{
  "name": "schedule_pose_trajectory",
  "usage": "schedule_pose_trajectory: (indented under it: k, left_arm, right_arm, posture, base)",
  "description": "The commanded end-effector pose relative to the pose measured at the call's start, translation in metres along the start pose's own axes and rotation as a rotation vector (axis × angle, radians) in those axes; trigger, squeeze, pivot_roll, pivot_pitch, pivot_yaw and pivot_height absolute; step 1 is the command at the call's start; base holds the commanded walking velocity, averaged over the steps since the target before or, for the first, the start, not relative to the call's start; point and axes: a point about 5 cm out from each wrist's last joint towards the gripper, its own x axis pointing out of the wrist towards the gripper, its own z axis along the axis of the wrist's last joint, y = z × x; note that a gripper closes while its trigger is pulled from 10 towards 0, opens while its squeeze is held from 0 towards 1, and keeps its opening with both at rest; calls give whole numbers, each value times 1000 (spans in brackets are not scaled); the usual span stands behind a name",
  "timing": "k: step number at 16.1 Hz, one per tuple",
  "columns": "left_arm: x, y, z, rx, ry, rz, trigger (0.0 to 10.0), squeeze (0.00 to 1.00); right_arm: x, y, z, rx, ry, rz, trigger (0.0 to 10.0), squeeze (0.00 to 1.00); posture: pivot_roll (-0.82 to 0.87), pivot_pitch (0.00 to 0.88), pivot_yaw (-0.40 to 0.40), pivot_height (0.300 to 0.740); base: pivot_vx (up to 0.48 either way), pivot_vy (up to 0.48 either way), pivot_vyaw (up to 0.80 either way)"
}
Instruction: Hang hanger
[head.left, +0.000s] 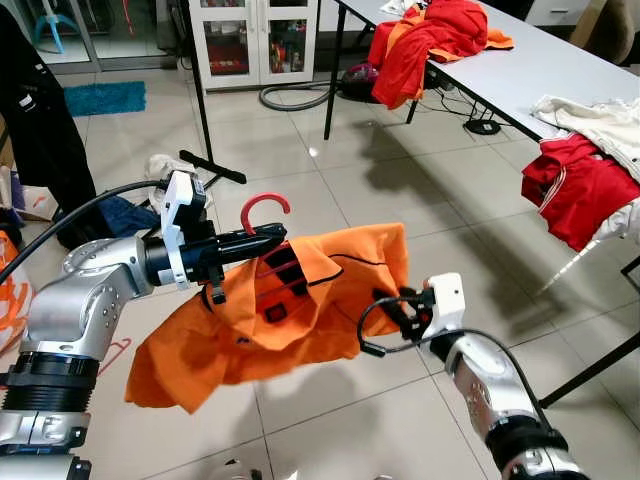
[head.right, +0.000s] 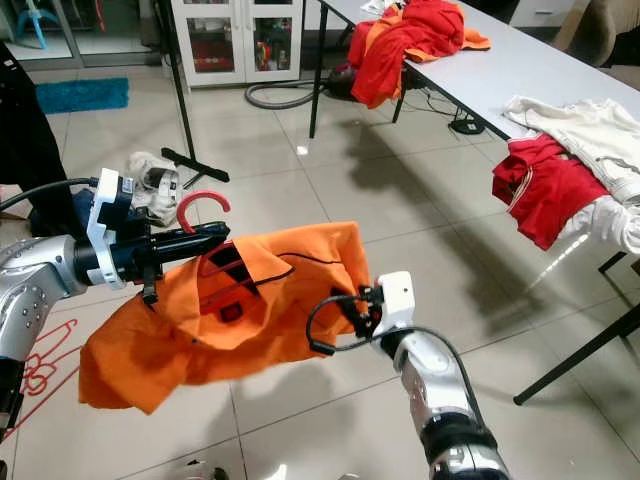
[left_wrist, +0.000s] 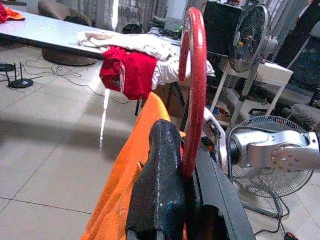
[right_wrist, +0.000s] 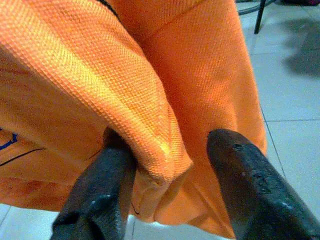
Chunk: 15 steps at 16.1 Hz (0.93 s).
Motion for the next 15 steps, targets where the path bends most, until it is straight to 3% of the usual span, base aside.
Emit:
schedule_pose_trajectory:
  k: [1, 7, 15]
  left_arm:
    - [0, -1, 13, 43, -41, -18, 10000, 0]
    - [-2, -2, 14, 42, -39, -18, 10000, 0]
    - [-3, -3, 11, 37, -27, -14, 10000, 0]
  right_arm:
    - [-3, -6, 0, -8, -4, -21, 0, 0]
    - [-4, -19, 10, 15, -52, -69, 0, 0]
    - [-18, -47, 32, -12, -123, -109, 0, 0]
  posture:
    - [3, 9, -55, 740]
    - [7, 24, -53, 740]
    - [-1, 33, -52, 740]
  base:
    - [0, 0, 0]
    - [0, 0, 0]
    - [0, 0, 0]
